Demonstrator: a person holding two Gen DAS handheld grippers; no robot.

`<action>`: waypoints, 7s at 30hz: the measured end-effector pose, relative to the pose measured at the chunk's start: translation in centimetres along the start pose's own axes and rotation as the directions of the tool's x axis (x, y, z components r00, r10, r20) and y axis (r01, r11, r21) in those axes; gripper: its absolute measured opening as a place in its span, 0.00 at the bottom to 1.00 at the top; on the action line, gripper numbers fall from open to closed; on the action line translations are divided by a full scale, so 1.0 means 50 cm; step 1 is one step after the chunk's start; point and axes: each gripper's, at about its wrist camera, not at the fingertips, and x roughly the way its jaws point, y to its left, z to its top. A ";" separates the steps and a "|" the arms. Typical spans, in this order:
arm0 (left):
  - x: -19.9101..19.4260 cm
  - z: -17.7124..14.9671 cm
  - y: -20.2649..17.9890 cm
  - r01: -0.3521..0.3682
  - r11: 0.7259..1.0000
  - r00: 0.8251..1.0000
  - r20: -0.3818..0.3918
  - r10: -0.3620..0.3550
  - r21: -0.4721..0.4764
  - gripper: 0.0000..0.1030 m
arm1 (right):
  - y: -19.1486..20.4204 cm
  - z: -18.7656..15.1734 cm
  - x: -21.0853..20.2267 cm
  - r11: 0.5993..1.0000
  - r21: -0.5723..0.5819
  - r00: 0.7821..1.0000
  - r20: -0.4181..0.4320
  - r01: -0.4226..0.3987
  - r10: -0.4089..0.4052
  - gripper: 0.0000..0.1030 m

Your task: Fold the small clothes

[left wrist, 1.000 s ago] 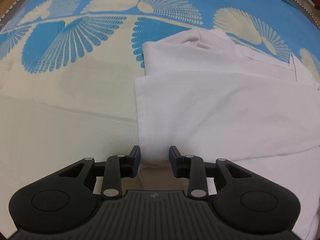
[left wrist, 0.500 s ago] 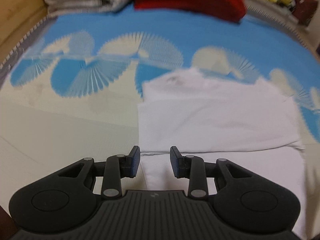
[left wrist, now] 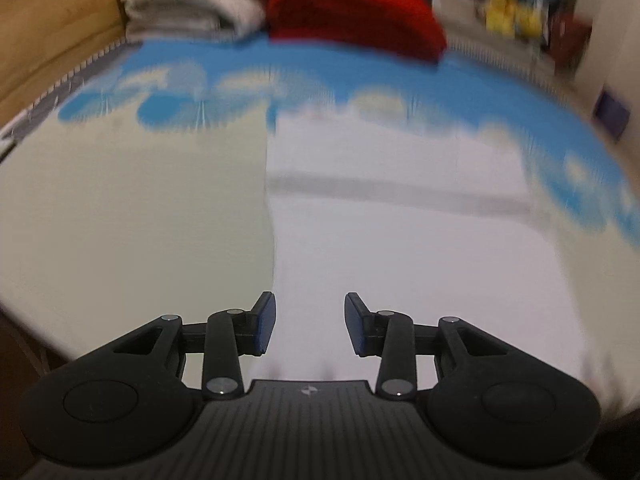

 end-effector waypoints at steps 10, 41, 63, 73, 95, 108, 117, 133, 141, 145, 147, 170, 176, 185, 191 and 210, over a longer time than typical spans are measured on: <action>0.030 -0.082 0.012 0.000 0.998 0.998 0.067 -0.004 0.056 0.43 | -0.095 -0.075 0.087 0.990 0.132 0.993 -0.117 0.049 -0.033 0.57; 0.177 -0.072 0.078 -0.028 0.975 0.974 -0.227 -0.023 -0.221 0.58 | -0.110 -0.117 0.176 0.970 0.022 0.953 -0.195 0.241 -0.232 0.63; 0.182 -0.068 0.074 -0.035 0.976 0.973 -0.232 -0.016 -0.213 0.58 | -0.111 -0.124 0.201 0.964 -0.018 0.937 -0.230 0.265 -0.262 0.63; 0.181 -0.070 0.086 -0.028 0.974 0.970 -0.242 -0.028 -0.224 0.58 | -0.115 -0.123 0.198 0.975 0.009 0.947 -0.240 0.221 -0.212 0.63; 0.171 -0.069 0.067 -0.004 0.990 0.974 -0.224 -0.028 -0.142 0.08 | -0.062 -0.134 0.190 0.997 -0.076 0.971 -0.239 0.015 -0.033 0.00; 0.163 -0.075 0.070 -0.011 0.986 0.965 -0.259 -0.033 -0.166 0.22 | -0.070 -0.134 0.190 0.998 -0.028 0.967 -0.250 0.051 -0.057 0.04; 0.161 -0.081 0.066 -0.010 0.992 0.969 -0.247 -0.023 -0.128 0.08 | -0.056 -0.141 0.189 0.998 -0.062 0.971 -0.238 0.006 -0.021 0.00; 0.158 -0.081 0.102 -0.045 0.975 0.965 -0.263 -0.014 -0.216 0.26 | -0.063 -0.135 0.201 0.999 -0.005 0.968 -0.249 0.038 -0.038 0.11; 0.165 -0.088 0.088 -0.049 0.983 0.963 -0.271 -0.001 -0.177 0.28 | -0.059 -0.145 0.202 0.998 -0.047 0.969 -0.241 0.049 -0.059 0.17; 0.164 -0.083 0.083 -0.050 0.986 0.964 -0.268 0.006 -0.158 0.28 | -0.053 -0.146 0.202 0.997 -0.065 0.969 -0.241 0.044 -0.059 0.17; 0.160 -0.084 0.081 -0.050 0.986 0.964 -0.267 0.005 -0.160 0.28 | -0.055 -0.146 0.202 0.997 -0.063 0.969 -0.242 0.043 -0.057 0.17; 0.133 -0.081 0.052 -0.050 0.993 0.980 -0.199 0.028 -0.106 0.05 | -0.055 -0.121 0.156 0.999 -0.048 0.994 -0.111 0.004 -0.009 0.00; 0.138 -0.081 0.061 -0.037 0.991 0.975 -0.222 0.008 -0.128 0.06 | -0.078 -0.117 0.170 0.998 -0.006 0.984 -0.170 0.058 -0.058 0.03; 0.151 -0.086 0.075 -0.020 0.983 0.963 -0.268 -0.031 -0.184 0.12 | -0.081 -0.125 0.185 0.998 0.018 0.972 -0.228 0.062 -0.056 0.24; 0.154 -0.085 0.083 -0.024 0.980 0.960 -0.277 -0.033 -0.200 0.19 | -0.075 -0.130 0.186 0.999 0.011 0.970 -0.241 0.030 -0.027 0.24; 0.160 -0.093 0.091 -0.024 0.977 0.959 -0.280 -0.036 -0.210 0.19 | -0.024 -0.164 0.183 0.993 -0.114 0.963 -0.266 0.006 -0.037 0.47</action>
